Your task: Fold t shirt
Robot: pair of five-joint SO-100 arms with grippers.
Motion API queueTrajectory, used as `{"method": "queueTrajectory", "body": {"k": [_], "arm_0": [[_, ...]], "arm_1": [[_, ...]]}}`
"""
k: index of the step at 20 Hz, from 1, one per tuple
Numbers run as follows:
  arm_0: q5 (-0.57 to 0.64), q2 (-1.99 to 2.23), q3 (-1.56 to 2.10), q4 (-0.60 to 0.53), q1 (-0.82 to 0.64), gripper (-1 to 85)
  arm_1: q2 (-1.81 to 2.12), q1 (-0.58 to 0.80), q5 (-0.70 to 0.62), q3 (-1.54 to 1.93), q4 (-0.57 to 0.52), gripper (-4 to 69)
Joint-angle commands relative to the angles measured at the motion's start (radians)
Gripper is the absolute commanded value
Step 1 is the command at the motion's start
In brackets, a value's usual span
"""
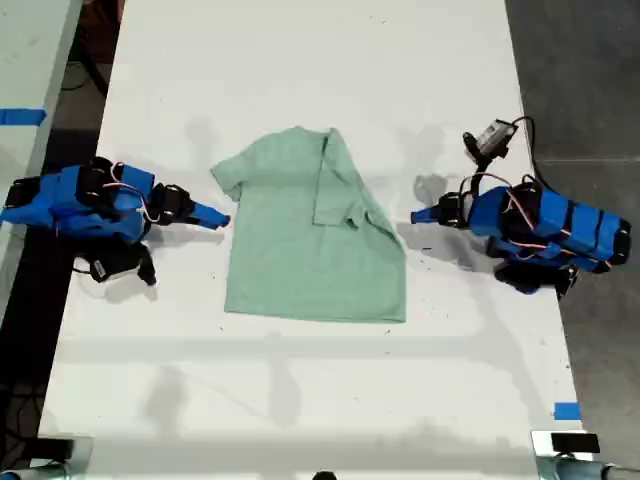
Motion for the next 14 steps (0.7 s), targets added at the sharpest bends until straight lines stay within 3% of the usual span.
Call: {"method": "queueTrajectory", "body": {"k": [1,11,14], "arm_0": [[-0.032,0.012,0.021,-0.121,-0.155,0.2],[0.003,0.012,0.023,-0.146,-0.123,0.0],[0.049,-0.121,-0.202,-0.112,-0.153,0.0]], "arm_1": [[0.02,0.009,0.04,0.055,0.023,0.2],[0.02,0.014,0.04,0.055,0.025,0.2],[0.02,0.015,0.04,0.055,0.025,0.2]]}}
